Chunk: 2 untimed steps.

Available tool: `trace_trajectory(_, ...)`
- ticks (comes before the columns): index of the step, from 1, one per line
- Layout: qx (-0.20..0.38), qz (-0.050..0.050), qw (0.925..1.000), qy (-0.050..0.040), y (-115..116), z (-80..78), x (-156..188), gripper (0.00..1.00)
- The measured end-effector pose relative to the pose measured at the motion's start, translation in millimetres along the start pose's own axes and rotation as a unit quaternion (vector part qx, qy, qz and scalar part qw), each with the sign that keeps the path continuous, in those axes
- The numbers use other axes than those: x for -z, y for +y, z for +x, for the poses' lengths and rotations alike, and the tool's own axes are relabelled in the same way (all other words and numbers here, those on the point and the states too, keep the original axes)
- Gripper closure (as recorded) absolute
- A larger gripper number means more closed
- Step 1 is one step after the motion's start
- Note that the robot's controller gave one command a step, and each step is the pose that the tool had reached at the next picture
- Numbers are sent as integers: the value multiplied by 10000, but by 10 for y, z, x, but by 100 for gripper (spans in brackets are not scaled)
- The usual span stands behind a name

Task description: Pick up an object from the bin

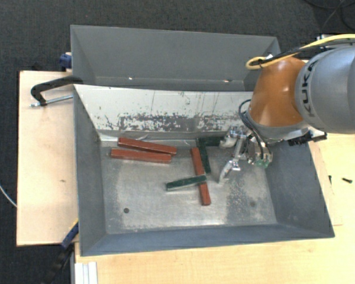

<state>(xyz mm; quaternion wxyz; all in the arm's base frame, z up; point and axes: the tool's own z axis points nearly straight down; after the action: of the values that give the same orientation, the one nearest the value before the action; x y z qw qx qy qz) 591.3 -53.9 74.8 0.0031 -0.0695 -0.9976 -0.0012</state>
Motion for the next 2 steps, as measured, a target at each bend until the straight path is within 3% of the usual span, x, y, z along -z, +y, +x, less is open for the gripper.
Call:
trace_trajectory(1, 481, 83, 9988, -7, 568, 25, 19, 100)
trace_trajectory(2, 480, 82, 9988, -6, 570, 26, 19, 100)
